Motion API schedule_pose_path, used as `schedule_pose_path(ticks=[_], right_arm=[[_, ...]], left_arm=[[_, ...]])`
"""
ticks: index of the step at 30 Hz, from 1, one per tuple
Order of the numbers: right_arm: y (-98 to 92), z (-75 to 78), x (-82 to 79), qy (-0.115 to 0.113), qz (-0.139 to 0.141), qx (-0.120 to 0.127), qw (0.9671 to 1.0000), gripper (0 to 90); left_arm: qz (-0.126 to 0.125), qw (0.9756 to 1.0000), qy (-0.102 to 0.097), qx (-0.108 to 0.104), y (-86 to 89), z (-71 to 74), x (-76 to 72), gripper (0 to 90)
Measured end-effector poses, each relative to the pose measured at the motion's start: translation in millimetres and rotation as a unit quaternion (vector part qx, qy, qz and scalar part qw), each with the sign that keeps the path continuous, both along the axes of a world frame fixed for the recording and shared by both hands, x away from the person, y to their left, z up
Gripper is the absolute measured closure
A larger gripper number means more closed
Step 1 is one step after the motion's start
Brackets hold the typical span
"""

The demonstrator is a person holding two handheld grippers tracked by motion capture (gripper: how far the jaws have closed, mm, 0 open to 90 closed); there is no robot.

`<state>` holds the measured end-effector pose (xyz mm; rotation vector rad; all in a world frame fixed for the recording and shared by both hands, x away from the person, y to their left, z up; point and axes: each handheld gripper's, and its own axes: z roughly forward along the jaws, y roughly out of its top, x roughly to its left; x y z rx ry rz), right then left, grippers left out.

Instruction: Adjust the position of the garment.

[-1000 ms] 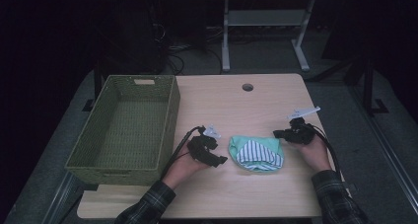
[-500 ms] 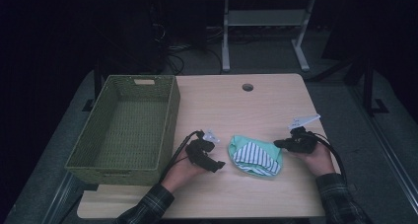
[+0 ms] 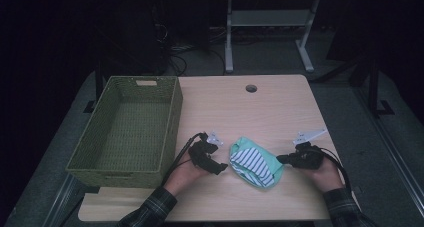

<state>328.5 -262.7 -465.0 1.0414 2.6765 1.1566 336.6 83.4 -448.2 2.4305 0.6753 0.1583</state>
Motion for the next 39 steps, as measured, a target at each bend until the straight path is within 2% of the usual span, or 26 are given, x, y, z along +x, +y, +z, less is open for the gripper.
schedule_pose_path(ticks=[5,12,15,18,20,23,26,28,29,33,34,35,36,37,39], right_arm=[[8.4,-0.3,-17.1,-0.001,0.016,-0.003,0.9999,89.8],[19.8,-0.1,-33.0,0.002,0.036,-0.001,0.9993,89.8],[26.5,0.7,-39.9,-0.002,0.046,-0.008,0.9989,89.8],[27.1,2.1,-41.3,-0.011,0.044,-0.011,0.9989,89.8],[22.3,3.8,-39.2,-0.017,0.028,-0.009,0.9994,89.7],[11.4,5.5,-36.5,-0.043,-0.012,-0.008,0.999,85.6],[1.2,4.0,-34.3,-0.046,-0.05,-0.013,0.9976,80.6],[-3.1,2.7,-32.0,-0.049,-0.063,-0.021,0.9965,76.7],[-5.6,1.5,-30.1,-0.058,-0.073,-0.025,0.9953,72.2],[-10.7,-3.6,-24.9,-0.051,-0.109,-0.037,0.992,54.8],[-10.7,-3.6,-24.9,-0.051,-0.109,-0.037,0.992,54.8],[-11.8,-5.6,-23.3,-0.052,-0.115,-0.041,0.9911,50.2],[-14.4,-7.5,-22.7,-0.059,-0.125,-0.033,0.9899,45.4],[-16.1,-8.6,-22.4,-0.064,-0.137,-0.039,0.9878,39.2],[-15.9,-9.9,-21.3,-0.069,-0.142,-0.043,0.9864,31.9]], left_arm=[[0.0,1.0,0.0,0.001,-0.3,0.3,-0.5,24.1],[0.003,1.0,-0.003,-0.001,0.7,1.6,-1.0,24.2],[0.002,1.0,-0.004,-0.001,1.1,2.4,-0.8,24.2],[-0.002,1.0,-0.007,-0.001,1.4,3.6,-0.7,24.3],[-0.005,0.9999,-0.009,-0.005,1.3,5.5,-1.4,24.3],[-0.01,0.9999,-0.009,-0.01,1.1,8.4,-2.6,24.4],[-0.019,0.9996,-0.012,-0.015,-1.8,11.9,-4.8,24.4],[-0.025,0.9995,-0.013,-0.017,-3.9,15.3,-6.3,24.4],[-0.027,0.9993,-0.015,-0.02,-4.9,16.2,-7.0,24.4],[-0.038,0.9987,-0.015,-0.029,-10.7,23.6,-10.6,24.4],[-0.038,0.9987,-0.015,-0.029,-10.7,23.6,-10.6,24.4],[-0.042,0.9984,-0.015,-0.033,-13.2,25.7,-11.6,24.4],[-0.044,0.9982,-0.015,-0.037,-15.2,26.6,-12.7,24.3],[-0.049,0.9979,-0.016,-0.038,-17.8,27.7,-14.3,24.3],[-0.051,0.9981,-0.016,-0.031,-21.3,27.4,-16.8,24.2]])
